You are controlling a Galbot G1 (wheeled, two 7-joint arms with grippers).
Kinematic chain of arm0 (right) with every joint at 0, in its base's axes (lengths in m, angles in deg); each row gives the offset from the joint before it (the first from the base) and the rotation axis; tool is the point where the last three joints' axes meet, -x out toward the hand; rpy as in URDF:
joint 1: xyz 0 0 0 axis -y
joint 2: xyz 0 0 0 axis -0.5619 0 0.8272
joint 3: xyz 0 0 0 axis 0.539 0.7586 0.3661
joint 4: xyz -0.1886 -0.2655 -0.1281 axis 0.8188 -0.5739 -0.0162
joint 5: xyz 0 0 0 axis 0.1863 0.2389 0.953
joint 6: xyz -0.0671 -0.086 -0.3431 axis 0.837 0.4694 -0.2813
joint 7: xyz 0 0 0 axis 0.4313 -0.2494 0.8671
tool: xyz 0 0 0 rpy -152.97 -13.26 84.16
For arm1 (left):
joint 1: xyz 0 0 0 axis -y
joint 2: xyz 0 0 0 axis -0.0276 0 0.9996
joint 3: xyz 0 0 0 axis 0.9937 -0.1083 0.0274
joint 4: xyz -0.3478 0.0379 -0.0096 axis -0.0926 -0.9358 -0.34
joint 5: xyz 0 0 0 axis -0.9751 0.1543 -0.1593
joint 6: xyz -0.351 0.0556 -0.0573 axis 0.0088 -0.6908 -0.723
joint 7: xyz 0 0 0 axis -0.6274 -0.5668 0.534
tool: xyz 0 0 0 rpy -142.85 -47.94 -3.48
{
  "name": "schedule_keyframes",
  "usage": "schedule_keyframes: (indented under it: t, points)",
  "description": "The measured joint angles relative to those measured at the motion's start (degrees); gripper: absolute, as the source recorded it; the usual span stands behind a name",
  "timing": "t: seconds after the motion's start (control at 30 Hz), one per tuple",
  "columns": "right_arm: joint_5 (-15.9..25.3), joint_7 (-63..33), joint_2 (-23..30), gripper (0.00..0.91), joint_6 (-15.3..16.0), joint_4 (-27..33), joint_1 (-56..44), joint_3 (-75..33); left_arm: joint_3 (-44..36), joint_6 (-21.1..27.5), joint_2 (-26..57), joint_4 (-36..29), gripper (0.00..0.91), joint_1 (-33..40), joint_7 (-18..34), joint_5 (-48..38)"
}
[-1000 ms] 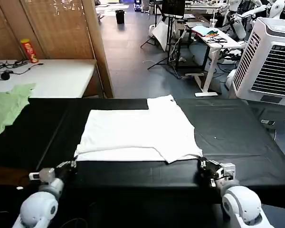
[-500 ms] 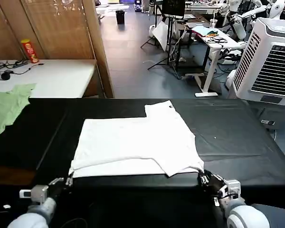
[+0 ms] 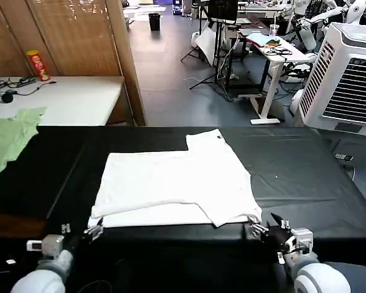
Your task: Fold and organize the clothes.
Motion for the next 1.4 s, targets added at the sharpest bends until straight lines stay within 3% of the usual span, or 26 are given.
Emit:
schedule_keyframes:
  t: [0.43,0.8,1.4]
  points:
    - [-1.4,0.4,-1.9,0.878,-1.7,2.8,6.7,-0.1,-1.0,-0.6,0.1,4.1,0.878,4.4,0.7,-1.6]
    - [-3.0,1.2,-3.7,0.878,-2.6,10.0,14.7,2.5,-3.4,-0.2,0.2,8.9,0.878,12.9,3.1,-5.8]
    - [-4.9,2.6,-2.7,0.878,-8.1,41.1,45.1,17.2,-8.4,2.1,0.6,20.8,0.878,32.1,5.9,-15.4]
